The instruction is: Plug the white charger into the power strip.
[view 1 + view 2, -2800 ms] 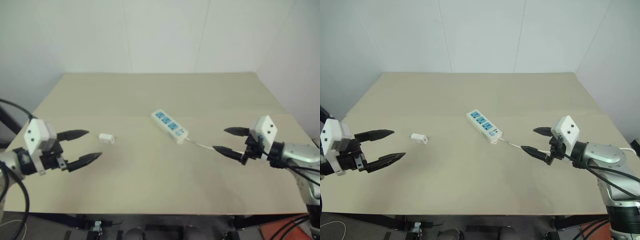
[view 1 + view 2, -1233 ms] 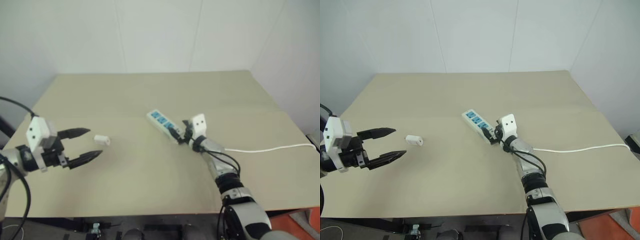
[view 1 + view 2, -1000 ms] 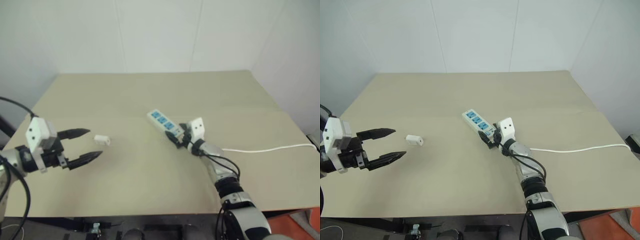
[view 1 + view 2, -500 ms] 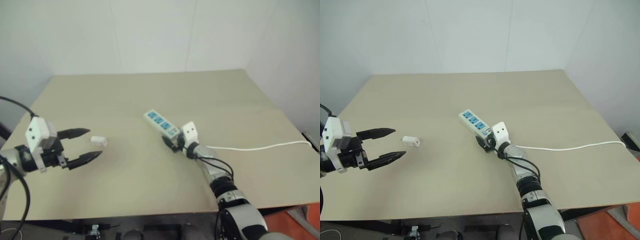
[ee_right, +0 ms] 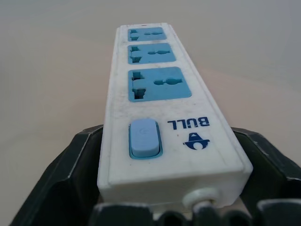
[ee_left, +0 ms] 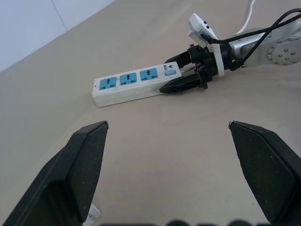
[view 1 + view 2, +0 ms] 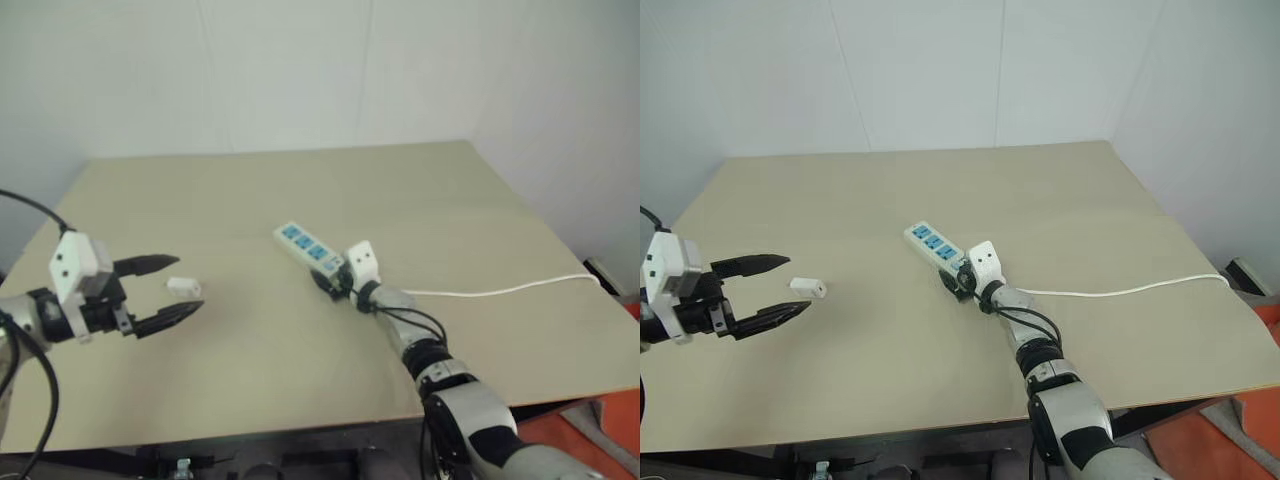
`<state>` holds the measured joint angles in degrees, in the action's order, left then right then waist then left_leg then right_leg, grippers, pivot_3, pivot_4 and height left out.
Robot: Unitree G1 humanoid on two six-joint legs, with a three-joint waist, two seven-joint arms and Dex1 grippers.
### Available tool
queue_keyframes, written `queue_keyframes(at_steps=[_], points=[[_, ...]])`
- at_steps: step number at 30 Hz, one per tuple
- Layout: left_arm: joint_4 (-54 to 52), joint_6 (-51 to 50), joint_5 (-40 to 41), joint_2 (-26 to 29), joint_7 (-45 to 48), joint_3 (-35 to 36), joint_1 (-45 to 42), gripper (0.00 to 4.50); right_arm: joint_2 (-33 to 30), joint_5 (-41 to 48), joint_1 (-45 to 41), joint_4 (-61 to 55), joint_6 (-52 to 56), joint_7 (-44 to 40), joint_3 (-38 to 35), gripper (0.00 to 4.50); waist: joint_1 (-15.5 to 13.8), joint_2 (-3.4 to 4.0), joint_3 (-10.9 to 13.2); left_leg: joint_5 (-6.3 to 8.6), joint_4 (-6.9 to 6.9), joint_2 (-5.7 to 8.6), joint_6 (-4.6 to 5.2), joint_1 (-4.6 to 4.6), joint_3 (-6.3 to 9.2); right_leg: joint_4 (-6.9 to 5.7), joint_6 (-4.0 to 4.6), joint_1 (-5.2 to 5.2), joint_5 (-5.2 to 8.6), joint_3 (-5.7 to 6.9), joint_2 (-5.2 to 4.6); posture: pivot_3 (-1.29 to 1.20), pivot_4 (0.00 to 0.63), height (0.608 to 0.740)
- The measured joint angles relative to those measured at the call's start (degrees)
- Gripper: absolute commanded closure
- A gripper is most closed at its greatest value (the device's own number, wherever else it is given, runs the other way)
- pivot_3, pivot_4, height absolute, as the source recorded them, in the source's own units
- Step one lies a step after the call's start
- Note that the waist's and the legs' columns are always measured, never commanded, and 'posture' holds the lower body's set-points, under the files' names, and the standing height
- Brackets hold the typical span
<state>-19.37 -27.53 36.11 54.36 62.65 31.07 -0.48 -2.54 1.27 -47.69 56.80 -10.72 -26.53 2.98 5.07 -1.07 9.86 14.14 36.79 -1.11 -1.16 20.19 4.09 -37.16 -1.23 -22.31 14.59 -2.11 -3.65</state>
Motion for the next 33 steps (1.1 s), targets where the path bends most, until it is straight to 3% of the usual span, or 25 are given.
queue_keyframes(at_steps=[9, 15, 19, 23, 29, 33], points=[[0.0, 0.0, 0.0, 0.5, 0.1, 0.3, 0.0, 0.00, -2.5, 1.6, 2.8, -5.1, 0.2, -7.6, -0.3, 1.06, -0.3, 0.02, 0.1, 0.00, -0.04, 0.00, -0.01, 0.16, -0.04, 0.04, 0.00, -0.17, 0.00, -0.06, 0.00, 0.00, 0.150, 0.740], [0.8, 0.0, 0.0, 1.3, 0.9, -0.1, -1.7, 0.00, -6.8, 6.9, 8.2, -18.2, 3.3, -21.4, 0.4, 1.06, -1.1, 0.03, 0.2, 0.00, -0.02, -0.01, -0.01, 0.83, -0.11, -0.07, 0.06, -0.94, -0.04, -0.13, 0.01, 0.00, 0.150, 0.740], [1.7, 0.0, 0.0, 1.3, 1.1, -1.0, -2.4, 0.00, -11.1, 11.6, 11.0, -29.4, 8.0, -32.7, 2.0, 1.06, -1.0, 0.03, 0.2, 0.00, -0.02, -0.06, -0.01, 0.90, -0.12, -0.02, 0.06, -0.97, -0.04, -0.12, 0.04, 0.00, 0.150, 0.740], [3.2, 0.9, -0.3, 2.4, 2.7, -2.7, -4.2, 0.00, -14.5, 12.9, 13.6, -33.4, 10.3, -40.6, 4.9, 1.06, -1.1, 0.03, 0.2, 0.00, -0.01, -0.09, -0.01, 0.85, -0.15, -0.03, 0.09, -0.94, -0.06, -0.12, 0.11, 0.00, 0.150, 0.740], [12.9, 5.8, -4.3, 8.4, 9.4, -9.0, -12.9, 0.00, -16.2, 11.7, 14.2, -31.3, 9.6, -45.8, 7.7, 1.06, -1.1, 0.01, 0.2, -0.01, 0.01, -0.17, -0.02, 0.86, -0.22, 0.00, 0.16, -0.97, -0.10, -0.12, 0.23, 0.00, 0.150, 0.740], [22.2, 10.2, -9.1, 11.0, 14.8, -17.2, -23.3, 0.00, -16.3, 11.0, 12.9, -29.0, 8.3, -47.3, 7.9, 1.06, -1.2, 0.00, 0.2, -0.01, 0.02, -0.16, -0.02, 0.90, -0.27, 0.00, 0.15, -0.99, -0.10, -0.12, 0.22, 0.00, 0.150, 0.740]])
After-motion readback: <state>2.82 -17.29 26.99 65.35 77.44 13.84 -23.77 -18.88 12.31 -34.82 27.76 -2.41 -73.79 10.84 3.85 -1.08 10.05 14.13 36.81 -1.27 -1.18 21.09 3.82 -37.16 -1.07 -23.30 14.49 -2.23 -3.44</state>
